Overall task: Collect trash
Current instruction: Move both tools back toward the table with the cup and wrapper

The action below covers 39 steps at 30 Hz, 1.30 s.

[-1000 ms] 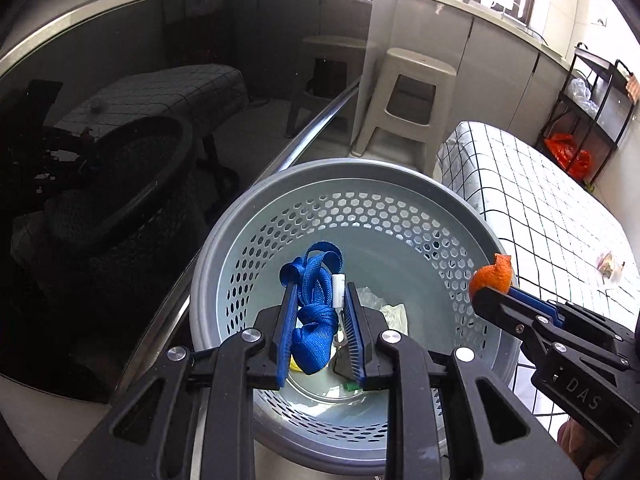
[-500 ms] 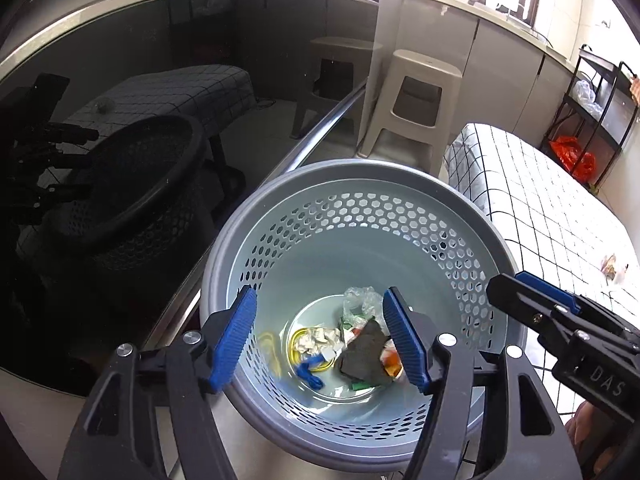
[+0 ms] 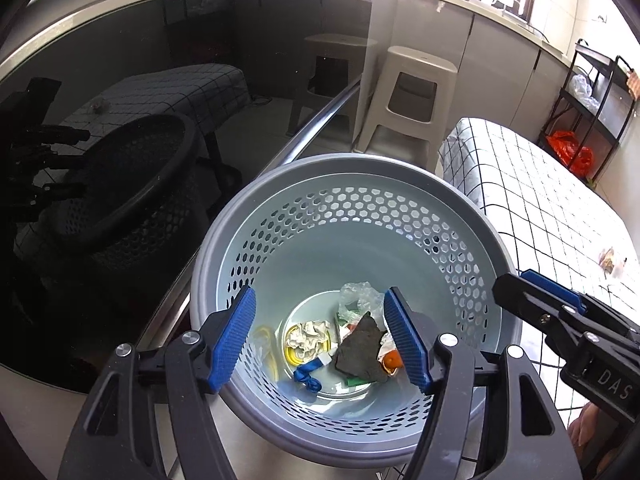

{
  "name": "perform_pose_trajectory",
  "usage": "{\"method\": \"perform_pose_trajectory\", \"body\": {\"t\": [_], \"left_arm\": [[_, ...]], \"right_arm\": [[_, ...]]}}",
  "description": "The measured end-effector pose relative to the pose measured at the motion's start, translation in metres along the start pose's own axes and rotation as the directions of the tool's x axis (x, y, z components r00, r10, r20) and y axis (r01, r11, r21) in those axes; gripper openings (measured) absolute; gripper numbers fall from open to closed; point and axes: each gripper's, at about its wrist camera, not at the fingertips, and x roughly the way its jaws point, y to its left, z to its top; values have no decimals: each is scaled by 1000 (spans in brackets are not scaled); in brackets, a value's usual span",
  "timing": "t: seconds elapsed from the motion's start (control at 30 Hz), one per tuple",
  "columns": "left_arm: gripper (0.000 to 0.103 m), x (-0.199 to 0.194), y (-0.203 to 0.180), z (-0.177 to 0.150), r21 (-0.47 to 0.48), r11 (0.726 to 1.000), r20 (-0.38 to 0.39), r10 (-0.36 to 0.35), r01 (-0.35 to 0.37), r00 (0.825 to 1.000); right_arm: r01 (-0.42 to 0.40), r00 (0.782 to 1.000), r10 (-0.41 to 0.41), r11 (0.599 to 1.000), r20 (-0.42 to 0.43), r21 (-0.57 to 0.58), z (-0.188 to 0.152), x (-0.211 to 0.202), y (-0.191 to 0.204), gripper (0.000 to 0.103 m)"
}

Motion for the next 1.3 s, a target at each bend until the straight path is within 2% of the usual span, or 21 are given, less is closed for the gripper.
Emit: {"method": "perform_pose_trajectory", "body": {"t": [0.43,0.7,0.87,1.07,1.2,1.3], "left_arm": [[72,-9,-26,-11,66,998,14,-2,1,1000],[74,-27,-54,-22,110,994,40,-31,27,999],[75,-44,-84,-26,159,985,58,-74,64,996],[79,-59,-129,-28,225,968,84,-133,111,988],[80,-60,-168,-28,273,950,79,-178,150,981],[81,-57,-201,-28,307,934,67,-214,184,974]], "right_arm": [[72,996,-74,996,43,48,-21,-53,-28,48],[146,985,-152,986,77,86,-44,-104,-63,49],[205,968,-220,971,120,121,-52,-148,-95,51],[286,935,-316,941,161,181,-63,-197,-151,52],[320,915,-365,915,171,245,-70,-215,-190,52],[324,908,-384,899,171,296,-76,-225,-219,52]]}}
